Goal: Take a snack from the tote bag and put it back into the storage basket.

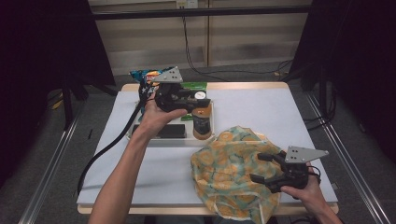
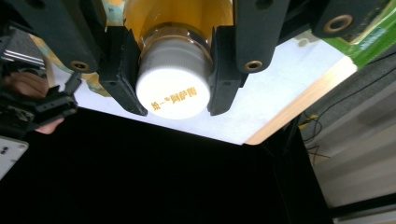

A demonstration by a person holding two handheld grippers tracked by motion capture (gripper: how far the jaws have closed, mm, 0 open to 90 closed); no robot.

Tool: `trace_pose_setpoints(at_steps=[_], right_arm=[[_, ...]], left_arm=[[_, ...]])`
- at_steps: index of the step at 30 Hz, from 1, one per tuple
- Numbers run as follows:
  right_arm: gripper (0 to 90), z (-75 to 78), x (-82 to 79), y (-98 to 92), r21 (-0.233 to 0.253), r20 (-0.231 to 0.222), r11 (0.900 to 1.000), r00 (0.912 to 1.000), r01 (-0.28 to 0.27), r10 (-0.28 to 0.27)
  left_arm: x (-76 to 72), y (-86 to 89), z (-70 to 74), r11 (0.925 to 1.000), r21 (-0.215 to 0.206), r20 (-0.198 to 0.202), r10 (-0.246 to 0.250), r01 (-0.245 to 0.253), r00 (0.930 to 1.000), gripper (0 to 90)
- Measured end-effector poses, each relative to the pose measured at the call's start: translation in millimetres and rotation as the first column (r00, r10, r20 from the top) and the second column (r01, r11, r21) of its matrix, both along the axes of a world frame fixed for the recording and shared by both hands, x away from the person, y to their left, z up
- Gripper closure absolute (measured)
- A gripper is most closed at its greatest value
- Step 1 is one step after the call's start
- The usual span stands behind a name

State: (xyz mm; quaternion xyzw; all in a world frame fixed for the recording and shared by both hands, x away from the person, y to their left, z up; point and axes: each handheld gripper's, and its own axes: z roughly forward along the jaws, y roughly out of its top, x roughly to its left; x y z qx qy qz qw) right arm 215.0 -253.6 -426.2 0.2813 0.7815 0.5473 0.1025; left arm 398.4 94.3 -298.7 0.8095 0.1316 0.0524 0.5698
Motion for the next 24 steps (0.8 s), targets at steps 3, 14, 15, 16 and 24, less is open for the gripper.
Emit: trace_pose_setpoints(at_steps=[3, 14, 15, 16, 24], right_arm=[[19.9, -0.1, 0.1, 0.3, 0.000, -0.003, 1.000, 1.0000, 0.002, -0.002], [18.5, -0.2, -0.3, 0.7, 0.003, 0.002, 1.000, 1.0000, 0.000, 0.000], [18.3, -0.2, -0.2, 0.7, 0.005, 0.002, 1.000, 1.0000, 0.000, 0.000], [18.3, -0.1, -0.4, 0.6, 0.002, 0.001, 1.000, 1.0000, 0.002, -0.002], [18.0, -0.6, -0.1, 1.7, -0.002, 0.002, 1.000, 1.0000, 0.001, -0.001]], left_arm=[[2.9, 0.3, -1.6, 0.9998, 0.019, 0.015, 0.003, -0.003, 0.9999, 59.0], [15.7, 3.7, -10.5, 0.9995, 0.020, 0.013, 0.026, -0.026, 0.9996, 59.0], [17.1, 4.4, -10.8, 0.9994, 0.024, 0.017, 0.026, -0.026, 0.9995, 59.0], [18.4, 4.8, -11.6, 0.9993, 0.021, 0.016, 0.030, -0.030, 0.9994, 59.0], [25.8, 0.3, -25.2, 0.9973, 0.071, 0.013, 0.018, -0.019, 0.9997, 59.0]])
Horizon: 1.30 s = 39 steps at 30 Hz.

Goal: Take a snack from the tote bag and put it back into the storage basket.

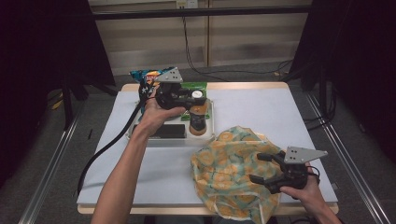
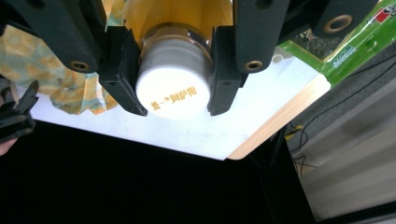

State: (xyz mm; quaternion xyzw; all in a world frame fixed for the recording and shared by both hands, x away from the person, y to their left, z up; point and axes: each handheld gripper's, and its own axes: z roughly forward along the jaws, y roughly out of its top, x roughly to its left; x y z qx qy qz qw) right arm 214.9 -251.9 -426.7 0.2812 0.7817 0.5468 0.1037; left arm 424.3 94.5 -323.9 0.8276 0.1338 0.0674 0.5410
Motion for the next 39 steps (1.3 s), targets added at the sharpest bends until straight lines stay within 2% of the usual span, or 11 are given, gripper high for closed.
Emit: trace_pose_setpoints(at_steps=[13, 20, 28, 34, 39], right_arm=[[17.9, -0.8, -0.1, -0.9, 0.001, 0.000, 1.000, 1.0000, -0.005, 0.005], [17.9, -1.0, -0.1, -0.4, 0.000, -0.002, 1.000, 1.0000, -0.010, 0.010], [18.0, -1.3, 0.0, -0.8, 0.000, -0.003, 1.000, 0.9999, -0.010, 0.010], [18.2, -1.2, -0.2, -1.2, 0.004, -0.002, 1.000, 1.0000, -0.009, 0.009], [18.2, -1.1, -0.1, -1.3, 0.005, -0.003, 1.000, 1.0000, -0.007, 0.007]], left_arm=[[12.3, -1.9, -19.4, 0.9997, 0.002, -0.018, 0.023, -0.023, 0.9996, 59.0], [16.8, -3.0, -32.6, 0.9992, 0.036, -0.023, 0.016, -0.015, 0.9996, 59.0], [20.8, -3.6, -48.0, 0.9989, 0.038, -0.054, 0.031, -0.029, 0.9981, 59.0], [20.3, -3.5, -52.1, 0.9983, 0.048, -0.053, 0.034, -0.031, 0.9980, 59.0], [19.9, -4.2, -53.7, 0.9983, 0.033, -0.056, 0.050, -0.048, 0.9972, 58.9]])
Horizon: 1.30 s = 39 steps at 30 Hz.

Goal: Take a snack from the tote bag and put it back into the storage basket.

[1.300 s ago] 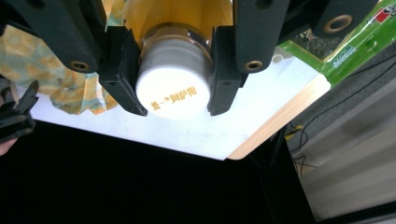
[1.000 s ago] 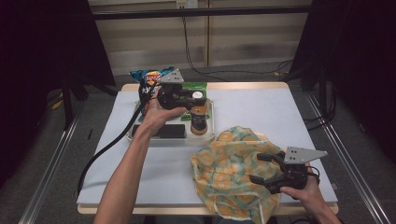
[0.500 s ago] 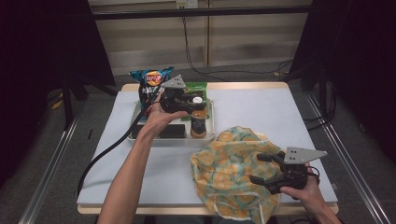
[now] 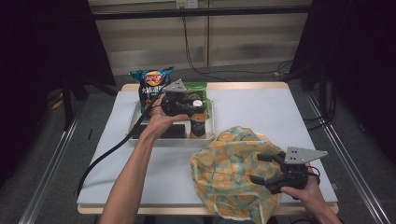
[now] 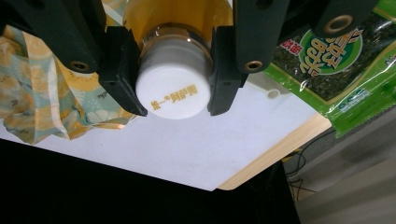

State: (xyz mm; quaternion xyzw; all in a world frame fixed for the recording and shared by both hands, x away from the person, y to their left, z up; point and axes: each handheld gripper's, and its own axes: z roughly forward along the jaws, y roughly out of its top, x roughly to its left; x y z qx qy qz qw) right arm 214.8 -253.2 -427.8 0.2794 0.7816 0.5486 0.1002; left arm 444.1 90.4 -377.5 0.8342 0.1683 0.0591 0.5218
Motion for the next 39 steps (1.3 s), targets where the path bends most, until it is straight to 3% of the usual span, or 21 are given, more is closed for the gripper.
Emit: trace_pose_setpoints(at_steps=[8, 16, 18, 20, 23, 25, 29, 35, 39], right_arm=[[18.2, -0.3, 0.3, -0.4, -0.004, 0.001, 1.000, 1.0000, 0.004, -0.004], [18.0, 0.3, 0.2, -0.2, -0.001, 0.000, 1.000, 1.0000, 0.001, -0.001], [18.0, 0.3, 0.7, -0.6, 0.003, -0.001, 1.000, 1.0000, 0.002, -0.002], [18.0, 0.5, 0.2, -0.3, 0.001, 0.000, 1.000, 1.0000, 0.002, -0.002], [17.9, 0.6, 0.0, 0.3, 0.003, 0.000, 1.000, 1.0000, -0.004, 0.004], [17.8, 0.5, -0.3, 0.1, 0.003, -0.001, 1.000, 1.0000, -0.003, 0.003], [17.6, 0.7, 1.1, -0.7, 0.008, -0.001, 1.000, 1.0000, 0.001, -0.001], [17.4, 1.1, 0.3, -1.4, 0.004, 0.004, 1.000, 1.0000, 0.008, -0.008], [17.2, 1.3, 0.3, -1.9, 0.005, 0.007, 1.000, 0.9999, 0.015, -0.015]], left_arm=[[-8.0, 0.2, 0.1, 0.9998, 0.020, 0.028, 0.009, -0.009, 0.9996, 58.5], [-5.4, 4.0, 1.4, 0.9997, 0.026, -0.007, 0.000, 0.000, 1.0000, 52.2], [-6.3, 3.8, 2.0, 0.9994, 0.033, -0.003, -0.003, 0.003, 1.0000, 52.2], [-5.8, 3.3, 2.3, 0.9996, 0.022, -0.006, -0.019, 0.019, 0.9998, 58.3], [-3.8, 4.3, 2.3, 0.9996, 0.026, -0.011, -0.014, 0.014, 0.9998, 57.7], [-4.2, 3.3, 1.1, 0.9996, 0.029, -0.021, -0.002, 0.002, 0.9998, 49.9], [-5.5, 2.1, 1.2, 0.9999, 0.009, -0.019, 0.008, -0.008, 0.9998, 44.7], [-9.6, 5.6, 5.1, 0.9995, 0.025, -0.015, 0.021, -0.021, 0.9997, 35.3], [-14.5, 11.8, 7.1, 0.9990, 0.002, -0.012, 0.045, -0.045, 0.9989, 27.8]])
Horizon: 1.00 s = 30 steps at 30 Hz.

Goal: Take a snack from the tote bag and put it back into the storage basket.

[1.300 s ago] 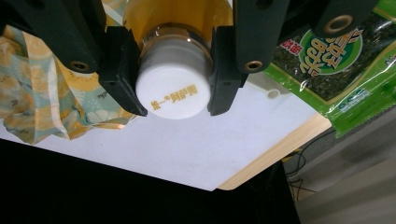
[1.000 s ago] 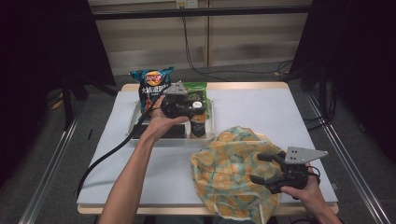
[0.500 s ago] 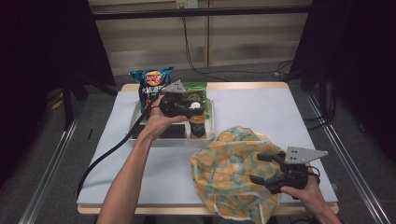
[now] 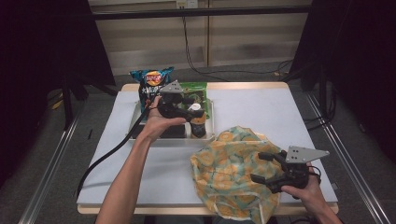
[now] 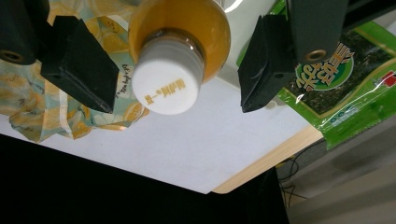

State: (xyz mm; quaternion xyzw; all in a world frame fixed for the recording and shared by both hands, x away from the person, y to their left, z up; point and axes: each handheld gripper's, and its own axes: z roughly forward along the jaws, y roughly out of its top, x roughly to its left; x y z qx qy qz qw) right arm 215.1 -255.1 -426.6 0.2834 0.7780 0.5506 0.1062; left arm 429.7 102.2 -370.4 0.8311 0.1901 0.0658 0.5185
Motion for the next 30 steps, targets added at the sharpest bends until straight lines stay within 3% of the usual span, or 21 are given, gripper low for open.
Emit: trace_pose_setpoints(at_steps=[3, 5, 8, 18, 20, 26, 30], right_arm=[[17.0, 0.2, -0.2, -0.4, 0.000, 0.003, 1.000, 1.0000, 0.008, -0.008], [16.7, 0.5, 0.1, -0.9, 0.002, 0.003, 1.000, 0.9999, 0.013, -0.013], [15.5, 0.6, 0.4, -1.8, 0.004, 0.004, 1.000, 0.9997, 0.023, -0.023], [10.1, 2.4, 0.4, -7.3, 0.012, 0.016, 0.996, 0.9956, 0.092, -0.092], [7.9, 2.6, 1.0, -8.6, 0.017, 0.012, 0.994, 0.9941, 0.108, -0.108], [5.4, 1.8, 2.5, -11.2, 0.014, 0.009, 0.989, 0.9895, 0.144, -0.144], [4.8, 1.6, 2.3, -12.4, 0.014, 0.015, 0.986, 0.9857, 0.167, -0.168]], left_arm=[[-4.5, 4.6, 2.2, 0.9996, -0.010, -0.008, 0.027, -0.027, 0.9996, 19.5], [-9.7, 8.2, 4.5, 0.9989, -0.028, 0.004, 0.037, -0.036, 0.9993, 15.4], [-19.7, 14.2, 8.2, 0.9984, -0.022, 0.025, 0.052, -0.052, 0.9983, 10.3], [-49.1, 47.5, 5.5, 0.9948, 0.019, 0.049, 0.099, -0.100, 0.9939, 5.1], [-56.8, 57.1, 6.9, 0.9953, 0.007, 0.062, 0.096, -0.097, 0.9934, 4.3], [-79.2, 83.6, 6.5, 0.9878, 0.013, 0.074, 0.154, -0.155, 0.9853, 3.7], [-93.9, 97.3, 1.8, 0.9775, 0.021, 0.083, 0.207, -0.210, 0.9747, 3.3]])
